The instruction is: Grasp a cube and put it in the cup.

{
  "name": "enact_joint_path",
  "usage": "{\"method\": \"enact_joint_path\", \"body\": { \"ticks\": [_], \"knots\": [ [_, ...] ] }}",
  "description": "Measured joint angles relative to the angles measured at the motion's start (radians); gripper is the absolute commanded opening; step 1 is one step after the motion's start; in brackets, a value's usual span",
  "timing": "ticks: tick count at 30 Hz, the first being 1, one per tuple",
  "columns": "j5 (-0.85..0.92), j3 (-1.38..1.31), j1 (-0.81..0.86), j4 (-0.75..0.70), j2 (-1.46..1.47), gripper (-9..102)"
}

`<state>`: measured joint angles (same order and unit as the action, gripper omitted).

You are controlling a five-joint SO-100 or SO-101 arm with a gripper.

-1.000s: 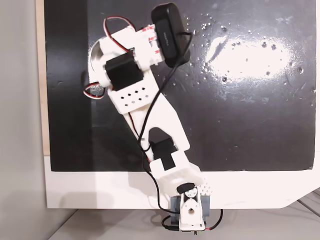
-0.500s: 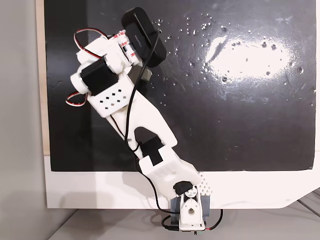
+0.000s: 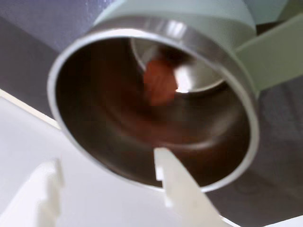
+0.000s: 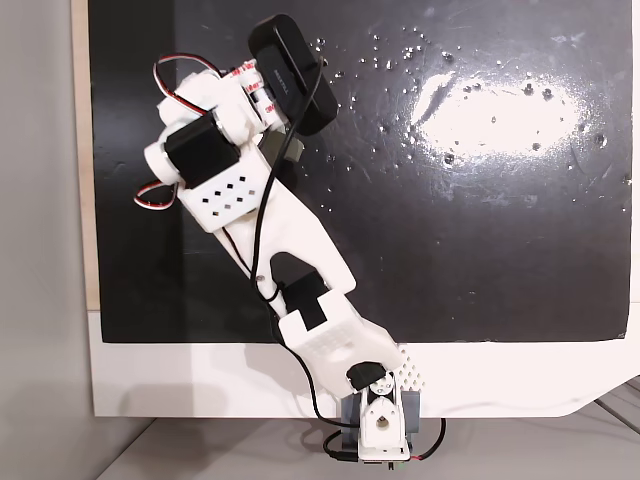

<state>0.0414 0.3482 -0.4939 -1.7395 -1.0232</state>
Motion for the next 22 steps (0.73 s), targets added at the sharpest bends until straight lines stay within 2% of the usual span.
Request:
{"method": "enact_joint_path", "body": {
  "ticks": [22],
  "knots": [
    [0.0, 0.0, -0.02, -0.006, 0.0, 23]
  ]
}}
